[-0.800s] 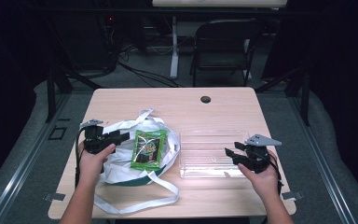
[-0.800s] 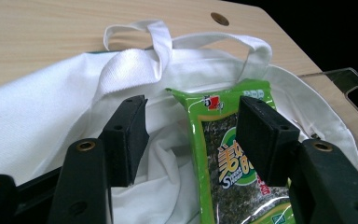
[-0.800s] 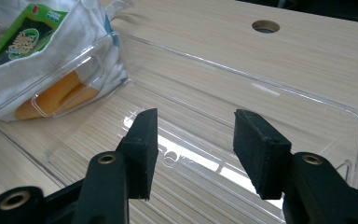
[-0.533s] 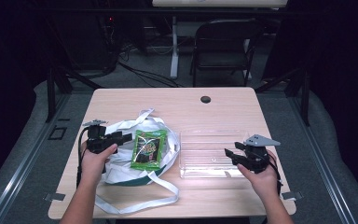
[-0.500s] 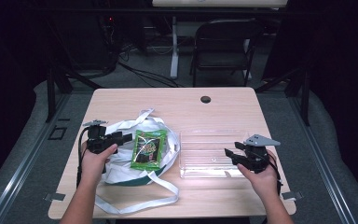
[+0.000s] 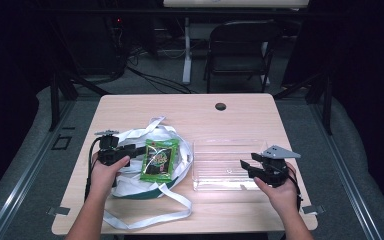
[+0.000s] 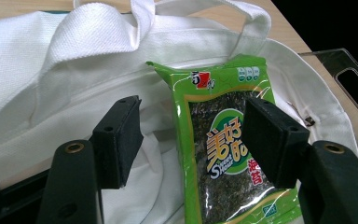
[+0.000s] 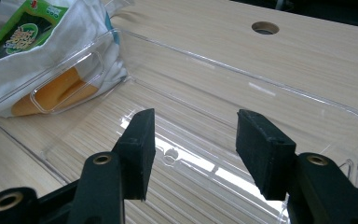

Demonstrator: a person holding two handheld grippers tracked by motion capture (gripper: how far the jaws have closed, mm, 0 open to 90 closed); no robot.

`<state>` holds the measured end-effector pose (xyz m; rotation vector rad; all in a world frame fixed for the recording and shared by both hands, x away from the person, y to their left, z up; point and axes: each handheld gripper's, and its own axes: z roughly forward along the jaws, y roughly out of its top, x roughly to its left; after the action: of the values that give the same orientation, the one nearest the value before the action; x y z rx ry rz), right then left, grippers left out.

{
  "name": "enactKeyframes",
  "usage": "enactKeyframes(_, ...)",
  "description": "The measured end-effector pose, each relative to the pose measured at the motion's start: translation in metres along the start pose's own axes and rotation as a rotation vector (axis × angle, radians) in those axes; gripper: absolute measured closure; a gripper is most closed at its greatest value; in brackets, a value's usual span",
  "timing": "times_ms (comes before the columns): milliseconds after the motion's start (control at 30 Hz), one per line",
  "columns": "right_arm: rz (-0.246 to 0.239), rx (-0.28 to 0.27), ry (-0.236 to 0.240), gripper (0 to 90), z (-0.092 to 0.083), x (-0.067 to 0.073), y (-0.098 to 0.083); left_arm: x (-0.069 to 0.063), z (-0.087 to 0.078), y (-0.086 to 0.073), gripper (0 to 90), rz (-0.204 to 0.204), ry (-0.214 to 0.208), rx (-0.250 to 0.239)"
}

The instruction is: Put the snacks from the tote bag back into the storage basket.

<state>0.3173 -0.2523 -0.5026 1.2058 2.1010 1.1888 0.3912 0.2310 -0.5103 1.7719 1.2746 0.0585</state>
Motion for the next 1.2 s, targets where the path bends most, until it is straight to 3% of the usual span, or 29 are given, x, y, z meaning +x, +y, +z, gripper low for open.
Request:
enactKeyframes(267,-0.009,-0.002,-0.009,46.5,-0.003,0.002,-0.002,-0.001,0.007,0.000,33.4,-0.005,-0.024,0.006)
enactKeyframes(433,-0.014,-0.004,-0.009,45.9,-0.004,0.002,-0.004,-0.001,0.013,0.001,32.0,-0.007,-0.030,0.029)
enactKeyframes(633,-0.009,-0.002,-0.017,45.4,-0.006,0.001,-0.006,0.000,0.024,0.000,31.6,-0.038,-0.053,0.075)
enactKeyframes(1200,-0.014,0.002,-0.025,45.4,-0.008,0.002,-0.010,0.000,0.041,-0.003,31.6,-0.035,-0.077,0.136)
